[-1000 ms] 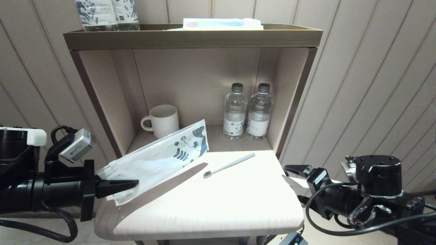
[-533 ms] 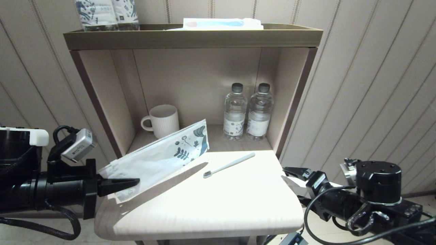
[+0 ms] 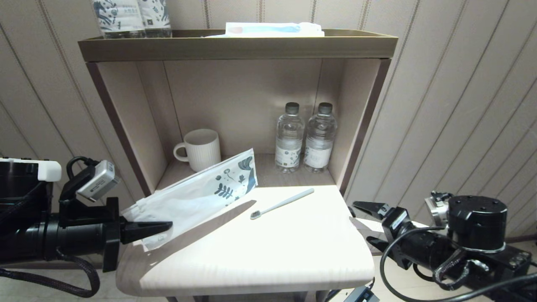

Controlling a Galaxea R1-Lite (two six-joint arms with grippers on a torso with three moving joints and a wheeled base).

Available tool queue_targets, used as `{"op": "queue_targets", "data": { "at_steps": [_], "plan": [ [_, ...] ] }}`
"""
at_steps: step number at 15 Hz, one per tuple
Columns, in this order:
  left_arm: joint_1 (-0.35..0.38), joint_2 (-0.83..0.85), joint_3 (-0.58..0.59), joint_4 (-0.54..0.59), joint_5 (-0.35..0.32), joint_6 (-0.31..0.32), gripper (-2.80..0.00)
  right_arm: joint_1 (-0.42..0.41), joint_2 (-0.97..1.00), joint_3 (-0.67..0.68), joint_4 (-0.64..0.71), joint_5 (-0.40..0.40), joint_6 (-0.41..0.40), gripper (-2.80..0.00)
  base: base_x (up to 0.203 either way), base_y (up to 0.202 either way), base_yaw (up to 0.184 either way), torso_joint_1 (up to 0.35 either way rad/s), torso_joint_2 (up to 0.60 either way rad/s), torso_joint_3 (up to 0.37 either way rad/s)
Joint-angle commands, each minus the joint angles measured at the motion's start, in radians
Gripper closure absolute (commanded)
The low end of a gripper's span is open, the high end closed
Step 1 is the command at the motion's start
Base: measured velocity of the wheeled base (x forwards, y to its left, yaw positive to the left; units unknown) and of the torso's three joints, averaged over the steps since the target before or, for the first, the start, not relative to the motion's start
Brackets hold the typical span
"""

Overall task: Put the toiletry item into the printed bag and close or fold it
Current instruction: Pick up the comb

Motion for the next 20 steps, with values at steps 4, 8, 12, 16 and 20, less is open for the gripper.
{"op": "queue_targets", "data": {
  "at_steps": [4,8,12,16,20],
  "plan": [
    [-0.007,0.001,0.004,-0.003,-0.005,0.002,0.00,-0.005,-0.011,0.003,-0.004,0.000,0.004,-2.80,0.000,0.000,0.000,0.000,0.00,0.000],
    [-0.007,0.003,0.009,-0.003,-0.005,0.006,0.00,-0.005,-0.015,0.008,-0.002,0.002,-0.003,-2.80,0.000,0.000,0.000,0.000,0.00,0.000],
    [-0.007,0.015,0.010,-0.003,-0.005,0.027,0.00,-0.005,-0.016,0.011,0.015,0.000,-0.011,0.00,0.000,0.000,0.000,0.000,0.00,0.000],
    [-0.007,0.015,0.010,-0.003,-0.005,0.027,0.00,-0.003,-0.029,0.016,0.013,0.002,-0.028,0.00,0.000,0.000,0.000,0.000,0.00,0.000],
    [-0.007,0.020,0.010,-0.003,-0.005,0.027,0.00,-0.003,-0.027,0.015,0.009,0.002,-0.029,0.00,0.000,0.000,0.000,0.000,0.00,0.000]
  ]
}}
